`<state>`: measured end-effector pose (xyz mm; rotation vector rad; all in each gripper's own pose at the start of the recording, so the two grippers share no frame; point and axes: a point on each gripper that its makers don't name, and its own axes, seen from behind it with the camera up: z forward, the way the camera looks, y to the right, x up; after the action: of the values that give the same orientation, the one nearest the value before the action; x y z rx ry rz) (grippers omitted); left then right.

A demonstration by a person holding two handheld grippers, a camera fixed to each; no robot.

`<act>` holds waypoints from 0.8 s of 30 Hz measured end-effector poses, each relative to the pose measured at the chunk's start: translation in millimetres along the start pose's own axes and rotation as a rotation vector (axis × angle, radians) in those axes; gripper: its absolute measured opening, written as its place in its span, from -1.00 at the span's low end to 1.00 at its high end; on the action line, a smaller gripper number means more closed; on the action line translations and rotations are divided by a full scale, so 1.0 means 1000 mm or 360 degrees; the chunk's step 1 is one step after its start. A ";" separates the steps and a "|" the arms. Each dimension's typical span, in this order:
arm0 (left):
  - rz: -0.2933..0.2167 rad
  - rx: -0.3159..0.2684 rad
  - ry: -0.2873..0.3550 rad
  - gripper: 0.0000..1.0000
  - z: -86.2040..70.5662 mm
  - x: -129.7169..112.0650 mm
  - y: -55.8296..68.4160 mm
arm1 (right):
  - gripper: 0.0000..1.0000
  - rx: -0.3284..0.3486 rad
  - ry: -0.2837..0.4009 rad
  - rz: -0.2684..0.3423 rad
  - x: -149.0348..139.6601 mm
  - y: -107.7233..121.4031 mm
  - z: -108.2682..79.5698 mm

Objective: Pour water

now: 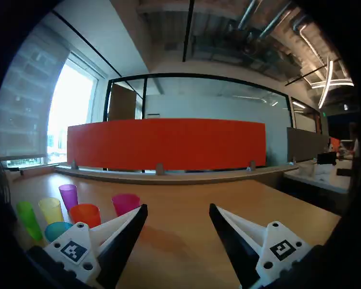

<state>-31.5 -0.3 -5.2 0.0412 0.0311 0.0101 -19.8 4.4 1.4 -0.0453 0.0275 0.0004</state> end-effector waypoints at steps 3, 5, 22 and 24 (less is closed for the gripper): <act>0.0000 0.0000 0.0000 0.86 0.000 0.000 0.000 | 0.99 0.0000 0.0000 0.0000 0.000 0.000 0.000; 0.0000 0.0000 0.0000 0.86 0.000 0.000 0.000 | 0.99 0.0000 0.0000 0.0001 0.000 0.000 0.000; -0.0001 -0.0001 0.0002 0.86 0.002 -0.002 0.000 | 0.99 0.0000 0.0000 0.0000 -0.001 -0.001 0.000; -0.0001 -0.0001 0.0002 0.86 0.002 -0.003 0.000 | 0.99 0.0000 0.0000 0.0000 -0.001 -0.001 0.000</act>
<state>-34.1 -0.2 -2.7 0.0405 0.0323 0.0096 -20.6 3.6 1.7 -0.0454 0.0276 0.0006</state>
